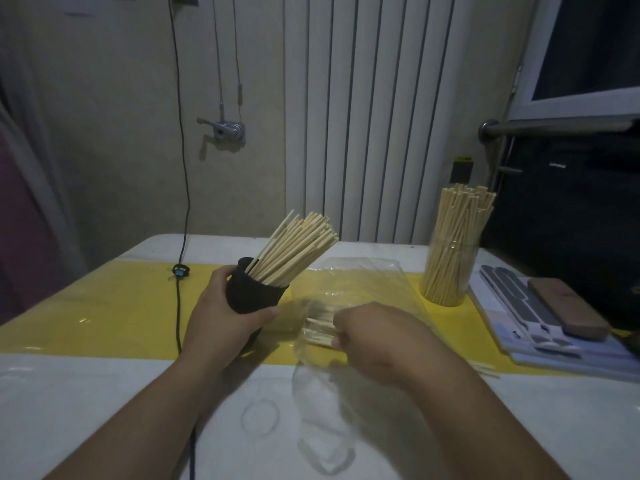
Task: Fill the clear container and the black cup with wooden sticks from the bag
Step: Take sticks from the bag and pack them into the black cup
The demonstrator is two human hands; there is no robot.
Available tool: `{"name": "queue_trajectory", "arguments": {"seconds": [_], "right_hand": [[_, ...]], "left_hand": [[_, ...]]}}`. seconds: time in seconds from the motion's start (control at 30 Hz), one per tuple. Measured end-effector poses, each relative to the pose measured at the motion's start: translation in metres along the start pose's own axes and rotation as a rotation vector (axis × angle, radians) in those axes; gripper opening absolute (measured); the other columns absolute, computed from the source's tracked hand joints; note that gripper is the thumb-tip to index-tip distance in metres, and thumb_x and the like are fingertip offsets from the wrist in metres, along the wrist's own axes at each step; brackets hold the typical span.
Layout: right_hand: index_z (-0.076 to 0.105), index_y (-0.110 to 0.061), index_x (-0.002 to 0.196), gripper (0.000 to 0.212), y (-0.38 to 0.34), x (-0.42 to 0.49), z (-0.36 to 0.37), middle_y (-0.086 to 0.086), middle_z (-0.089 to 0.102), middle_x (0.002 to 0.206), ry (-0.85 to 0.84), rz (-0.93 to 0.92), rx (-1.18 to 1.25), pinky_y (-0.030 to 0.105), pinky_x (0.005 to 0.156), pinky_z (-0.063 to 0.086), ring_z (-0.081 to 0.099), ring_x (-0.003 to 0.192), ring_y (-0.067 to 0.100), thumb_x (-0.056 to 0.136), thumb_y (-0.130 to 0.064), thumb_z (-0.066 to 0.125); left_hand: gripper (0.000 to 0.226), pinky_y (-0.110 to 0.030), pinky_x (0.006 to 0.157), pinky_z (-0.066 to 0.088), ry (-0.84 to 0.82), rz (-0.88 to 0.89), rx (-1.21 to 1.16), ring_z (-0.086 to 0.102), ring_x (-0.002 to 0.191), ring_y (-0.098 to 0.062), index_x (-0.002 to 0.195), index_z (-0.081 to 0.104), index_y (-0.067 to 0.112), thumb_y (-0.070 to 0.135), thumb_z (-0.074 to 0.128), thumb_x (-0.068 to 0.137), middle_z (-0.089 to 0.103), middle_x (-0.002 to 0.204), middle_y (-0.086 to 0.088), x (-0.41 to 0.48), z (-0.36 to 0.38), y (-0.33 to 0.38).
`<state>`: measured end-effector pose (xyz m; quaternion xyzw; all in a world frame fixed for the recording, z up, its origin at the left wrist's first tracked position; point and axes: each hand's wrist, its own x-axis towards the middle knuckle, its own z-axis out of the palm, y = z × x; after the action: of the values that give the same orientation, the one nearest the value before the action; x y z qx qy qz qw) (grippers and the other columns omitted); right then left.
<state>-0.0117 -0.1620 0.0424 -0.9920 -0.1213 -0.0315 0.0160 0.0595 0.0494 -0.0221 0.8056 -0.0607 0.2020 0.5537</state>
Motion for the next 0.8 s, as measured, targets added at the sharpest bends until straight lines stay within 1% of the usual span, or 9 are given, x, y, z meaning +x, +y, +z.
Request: {"name": "queue_trajectory", "arguments": {"seconds": [0.13, 0.27, 0.33, 0.37, 0.43, 0.5, 0.57, 0.67, 0.8], "right_hand": [[0.039, -0.024, 0.066, 0.043, -0.005, -0.011, -0.016, -0.005, 0.045, 0.075, 0.074, 0.012, 0.001, 0.030, 0.055, 0.030, 0.047, 0.077, 0.024, 0.094, -0.052, 0.053], [0.036, -0.023, 0.064, 0.045, -0.008, -0.020, -0.032, -0.002, 0.051, 0.075, 0.220, -0.014, -0.031, 0.033, 0.058, 0.030, 0.049, 0.078, 0.025, 0.091, -0.055, 0.053], [0.034, -0.022, 0.062, 0.041, -0.007, -0.016, -0.030, 0.001, 0.061, 0.076, 0.402, -0.071, -0.072, 0.033, 0.054, 0.026, 0.056, 0.077, 0.026, 0.089, -0.047, 0.052], [0.035, -0.021, 0.059, 0.038, -0.004, -0.011, -0.026, 0.001, 0.061, 0.068, 0.536, -0.125, -0.111, 0.031, 0.050, 0.021, 0.057, 0.068, 0.027, 0.084, -0.043, 0.054], [0.042, -0.021, 0.052, 0.034, 0.002, -0.003, -0.017, 0.000, 0.052, 0.052, 0.838, -0.232, -0.049, 0.028, 0.051, 0.016, 0.048, 0.050, 0.027, 0.080, -0.035, 0.055], [0.051, -0.015, 0.055, 0.038, 0.011, 0.007, -0.007, 0.005, 0.052, 0.057, 1.092, -0.342, 0.064, 0.031, 0.059, 0.023, 0.041, 0.056, 0.024, 0.091, -0.027, 0.054], [0.056, -0.009, 0.062, 0.044, 0.015, 0.012, -0.002, 0.009, 0.056, 0.070, 1.237, -0.326, 0.116, 0.036, 0.062, 0.031, 0.044, 0.065, 0.024, 0.100, -0.027, 0.045], [0.061, -0.003, 0.072, 0.049, 0.015, 0.013, 0.001, 0.009, 0.051, 0.076, 1.307, -0.278, 0.299, 0.031, 0.058, 0.036, 0.045, 0.066, 0.021, 0.105, -0.029, 0.036], [0.066, -0.001, 0.080, 0.032, 0.021, 0.018, 0.008, 0.003, 0.058, 0.079, 1.332, -0.203, 0.614, 0.015, 0.066, 0.037, 0.049, 0.071, 0.009, 0.100, -0.019, 0.050]], "left_hand": [[0.077, -0.020, 0.067, 0.044, -0.005, -0.012, -0.010, 0.057, 0.104, -0.014, 0.126, 0.044, 0.038, 0.027, 0.092, 0.066, 0.056, 0.109, 0.019, 0.001, 0.000, 0.000], [0.078, -0.022, 0.067, 0.045, -0.003, -0.011, -0.016, 0.057, 0.105, -0.015, 0.127, 0.044, 0.037, 0.029, 0.092, 0.066, 0.058, 0.116, 0.011, 0.001, 0.000, -0.002], [0.078, -0.021, 0.066, 0.045, -0.004, -0.009, -0.013, 0.058, 0.104, -0.015, 0.126, 0.044, 0.038, 0.029, 0.092, 0.066, 0.058, 0.115, 0.012, 0.002, 0.001, -0.003], [0.078, -0.022, 0.067, 0.046, -0.005, -0.008, -0.009, 0.058, 0.104, -0.015, 0.127, 0.044, 0.038, 0.028, 0.092, 0.066, 0.058, 0.114, 0.013, 0.002, 0.001, -0.003], [0.080, -0.028, 0.072, 0.048, -0.007, -0.008, 0.001, 0.058, 0.104, -0.016, 0.128, 0.045, 0.036, 0.026, 0.093, 0.065, 0.058, 0.114, 0.012, 0.002, 0.001, -0.003], [0.082, -0.028, 0.072, 0.047, -0.009, -0.007, 0.009, 0.059, 0.103, -0.015, 0.130, 0.048, 0.035, 0.022, 0.093, 0.063, 0.059, 0.114, 0.013, 0.003, 0.000, -0.003], [0.083, -0.024, 0.070, 0.046, -0.015, 0.002, 0.013, 0.060, 0.102, -0.010, 0.130, 0.052, 0.035, 0.020, 0.093, 0.060, 0.062, 0.114, 0.015, 0.004, 0.000, -0.003], [0.081, -0.026, 0.072, 0.047, -0.016, 0.021, 0.056, 0.061, 0.102, -0.010, 0.127, 0.056, 0.036, 0.024, 0.094, 0.056, 0.064, 0.113, 0.012, 0.005, -0.002, -0.004], [0.085, -0.029, 0.075, 0.047, -0.017, 0.051, 0.119, 0.059, 0.103, -0.010, 0.127, 0.056, 0.038, 0.027, 0.095, 0.053, 0.063, 0.114, 0.013, 0.006, -0.004, -0.004]]}}
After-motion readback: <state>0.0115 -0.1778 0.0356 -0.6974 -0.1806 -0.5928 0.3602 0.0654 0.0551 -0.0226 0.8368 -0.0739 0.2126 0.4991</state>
